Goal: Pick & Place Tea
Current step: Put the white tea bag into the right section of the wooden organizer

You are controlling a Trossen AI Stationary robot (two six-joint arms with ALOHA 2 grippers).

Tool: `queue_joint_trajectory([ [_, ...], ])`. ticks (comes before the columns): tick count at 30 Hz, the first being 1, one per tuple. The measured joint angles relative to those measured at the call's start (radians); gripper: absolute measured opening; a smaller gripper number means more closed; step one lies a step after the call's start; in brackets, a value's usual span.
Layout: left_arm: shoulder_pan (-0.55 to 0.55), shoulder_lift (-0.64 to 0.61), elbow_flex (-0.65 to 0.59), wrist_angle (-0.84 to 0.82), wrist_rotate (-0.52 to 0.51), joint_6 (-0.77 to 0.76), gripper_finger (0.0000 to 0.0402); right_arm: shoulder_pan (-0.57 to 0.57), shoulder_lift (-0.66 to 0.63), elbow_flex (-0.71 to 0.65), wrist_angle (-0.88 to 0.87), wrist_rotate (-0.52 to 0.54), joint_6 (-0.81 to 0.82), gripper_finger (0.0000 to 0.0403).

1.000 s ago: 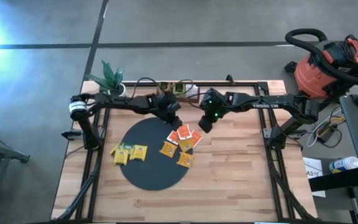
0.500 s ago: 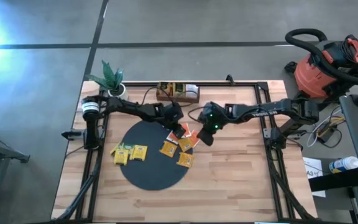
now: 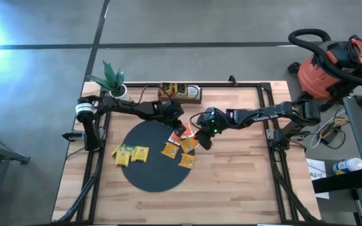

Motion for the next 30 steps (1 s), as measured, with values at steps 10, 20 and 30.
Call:
queue_joint_trajectory([
  [10,0.008,0.063,-0.002,-0.002,-0.010,0.055,0.0046,0.012,0.156,0.095,-0.013,0.062,-0.192,0.0126],
  [20,0.013,0.070,-0.004,0.001,0.003,0.050,0.0046,0.067,0.149,0.129,-0.101,0.264,-0.535,0.0105],
  [30,0.015,0.070,-0.029,0.031,0.080,0.000,0.0046,0.106,0.197,0.128,-0.105,0.422,-0.781,0.0128],
])
